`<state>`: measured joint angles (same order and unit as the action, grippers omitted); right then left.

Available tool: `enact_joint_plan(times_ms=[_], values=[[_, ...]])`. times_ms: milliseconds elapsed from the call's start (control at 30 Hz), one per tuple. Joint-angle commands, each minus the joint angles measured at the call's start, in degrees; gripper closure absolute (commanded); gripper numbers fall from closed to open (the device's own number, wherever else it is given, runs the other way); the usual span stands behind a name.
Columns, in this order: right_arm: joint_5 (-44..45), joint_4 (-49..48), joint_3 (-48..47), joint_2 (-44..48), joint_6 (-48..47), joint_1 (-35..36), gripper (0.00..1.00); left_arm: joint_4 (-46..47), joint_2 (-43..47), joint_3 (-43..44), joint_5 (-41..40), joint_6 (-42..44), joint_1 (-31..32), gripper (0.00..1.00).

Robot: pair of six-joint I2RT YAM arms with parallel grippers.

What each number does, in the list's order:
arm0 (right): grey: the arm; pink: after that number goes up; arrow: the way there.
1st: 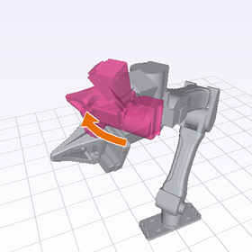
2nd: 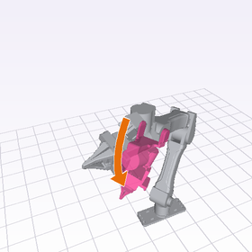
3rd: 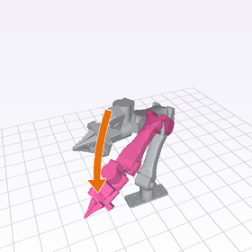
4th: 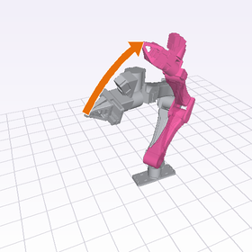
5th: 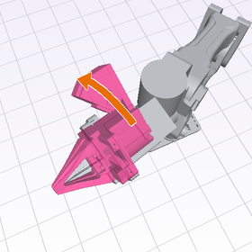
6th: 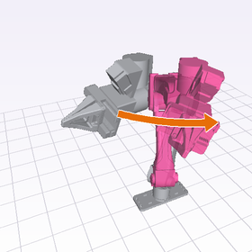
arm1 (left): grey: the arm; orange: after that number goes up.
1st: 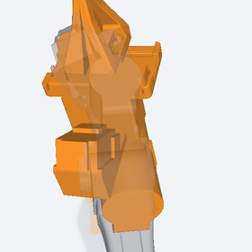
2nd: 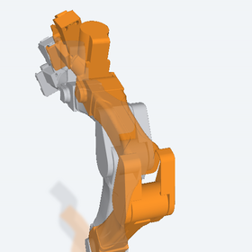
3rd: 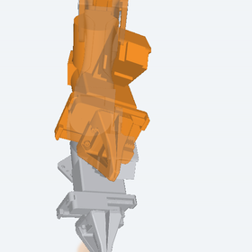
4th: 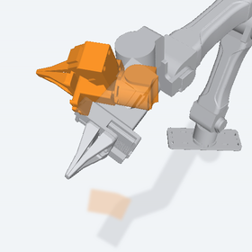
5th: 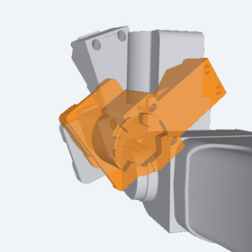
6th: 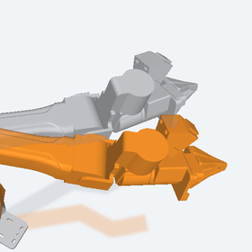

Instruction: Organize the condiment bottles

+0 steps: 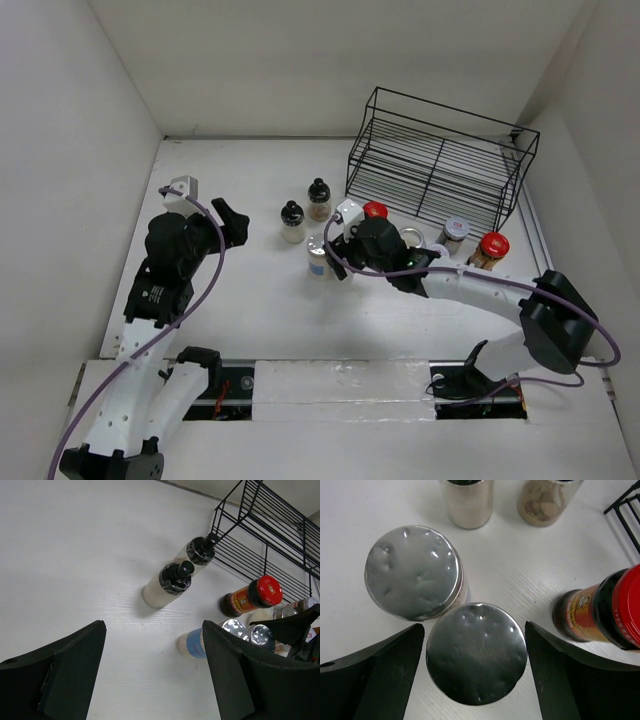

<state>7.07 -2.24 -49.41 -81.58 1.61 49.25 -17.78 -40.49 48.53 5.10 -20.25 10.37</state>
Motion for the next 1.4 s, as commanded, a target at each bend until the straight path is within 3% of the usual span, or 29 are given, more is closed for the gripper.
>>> enact_joint_plan(times_ms=[0,100,200,233,367,567,733,900,1133,1233,1367], values=[[0.1,-5.7,-3.8,-1.6,-1.2,0.6,0.14,2.0,0.6,0.2,-0.3,1.6,-0.2,0.27],[0.7,-7.9,-3.1,-1.7,-0.6,0.6,0.18,2.0,0.1,0.2,0.3,1.6,-0.2,0.27],[1.9,-8.0,-2.5,-1.7,-0.6,0.6,0.31,2.0,0.6,0.2,0.8,1.6,-0.2,0.27],[1.9,-8.0,-1.6,0.0,0.0,0.6,0.41,2.0,0.6,0.2,0.8,1.6,-0.2,0.27],[1.9,-5.6,-0.3,5.0,0.5,0.6,0.53,2.0,0.6,0.2,1.3,1.6,-0.2,0.27],[1.9,3.2,-2.6,14.3,0.5,0.6,0.59,2.6,1.8,0.2,2.4,1.6,-0.2,0.27],[0.9,7.2,-14.1,19.7,0.0,-1.2,0.6,2.6,1.8,0.2,2.5,1.6,-0.2,0.27],[-5.4,7.7,-29.1,11.7,-2.7,-10.7,0.6,1.4,2.3,0.2,-0.4,2.2,-0.2,0.27],[-6.5,12.1,-55.0,-7.2,-4.1,-24.8,0.6,1.3,2.3,0.2,-0.2,2.2,-0.2,0.27],[-6.5,14.4,-69.3,-17.6,-4.1,-28.4,0.6,1.3,1.8,0.2,0.5,2.2,-0.2,0.27],[-8.4,16.9,-82.6,-24.8,-3.0,-31.0,0.6,1.9,1.8,0.2,1.3,2.2,-0.2,0.27]])
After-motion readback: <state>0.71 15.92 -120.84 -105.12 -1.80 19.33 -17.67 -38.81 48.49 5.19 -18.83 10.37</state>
